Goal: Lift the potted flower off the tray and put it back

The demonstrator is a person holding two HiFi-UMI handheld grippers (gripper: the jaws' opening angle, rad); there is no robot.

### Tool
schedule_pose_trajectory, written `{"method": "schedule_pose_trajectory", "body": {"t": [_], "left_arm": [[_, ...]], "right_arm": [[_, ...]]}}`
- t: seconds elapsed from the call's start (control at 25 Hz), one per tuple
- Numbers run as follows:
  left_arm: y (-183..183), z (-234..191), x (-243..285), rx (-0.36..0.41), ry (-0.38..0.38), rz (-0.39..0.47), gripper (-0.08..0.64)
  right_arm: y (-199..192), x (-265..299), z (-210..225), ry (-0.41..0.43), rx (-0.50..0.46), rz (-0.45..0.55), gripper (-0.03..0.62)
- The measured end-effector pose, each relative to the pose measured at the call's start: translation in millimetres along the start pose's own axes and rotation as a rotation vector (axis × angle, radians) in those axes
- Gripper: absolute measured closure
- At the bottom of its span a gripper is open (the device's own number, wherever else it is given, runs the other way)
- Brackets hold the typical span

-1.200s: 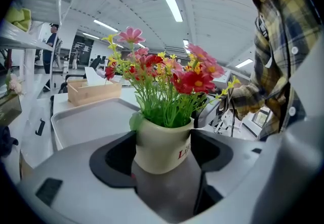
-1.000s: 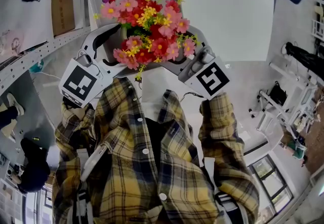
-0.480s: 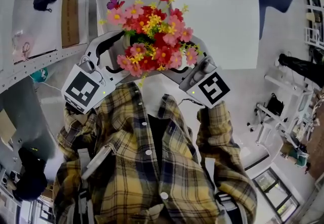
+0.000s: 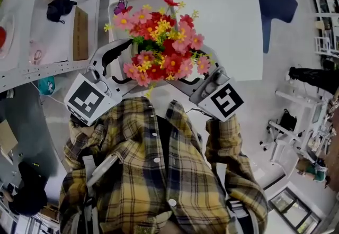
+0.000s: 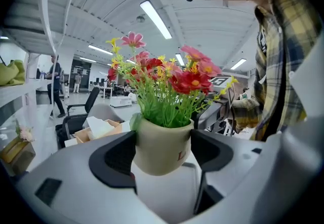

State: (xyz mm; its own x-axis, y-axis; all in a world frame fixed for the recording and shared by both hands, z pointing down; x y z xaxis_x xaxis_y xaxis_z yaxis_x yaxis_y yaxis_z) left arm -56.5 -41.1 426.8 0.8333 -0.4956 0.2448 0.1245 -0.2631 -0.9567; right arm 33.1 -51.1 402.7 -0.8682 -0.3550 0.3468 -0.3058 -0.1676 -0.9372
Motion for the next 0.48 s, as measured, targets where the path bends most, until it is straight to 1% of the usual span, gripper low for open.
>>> {"method": "schedule_pose_trajectory", "body": {"t": [0.24, 0.48], "left_arm": [[-0.4, 0.8, 1.8, -0.011, 0.007, 0.025, 0.232], [-0.5, -0.1, -0.4, 0.006, 0.013, 0.042, 0.232]], "right_arm": [[-1.1, -1.4, 0.8, -0.004, -0.014, -0.018, 0.248], [-2.0, -0.6, -0.1, -0.016, 0.002, 0.004, 0.248]]}}
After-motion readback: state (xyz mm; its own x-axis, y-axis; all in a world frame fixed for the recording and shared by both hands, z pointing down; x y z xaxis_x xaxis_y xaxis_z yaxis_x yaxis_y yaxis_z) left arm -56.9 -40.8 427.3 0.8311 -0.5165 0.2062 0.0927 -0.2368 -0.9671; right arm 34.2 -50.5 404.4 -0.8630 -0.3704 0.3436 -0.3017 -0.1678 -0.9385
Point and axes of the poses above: the fingertips, and each gripper's own axes: x forward along the fingers, z to its right, y out of its top, the point moved 3 cm from there along -x, backward along the fingers, and after that the axes turned 1 degree about x, right-handed, at the moved point
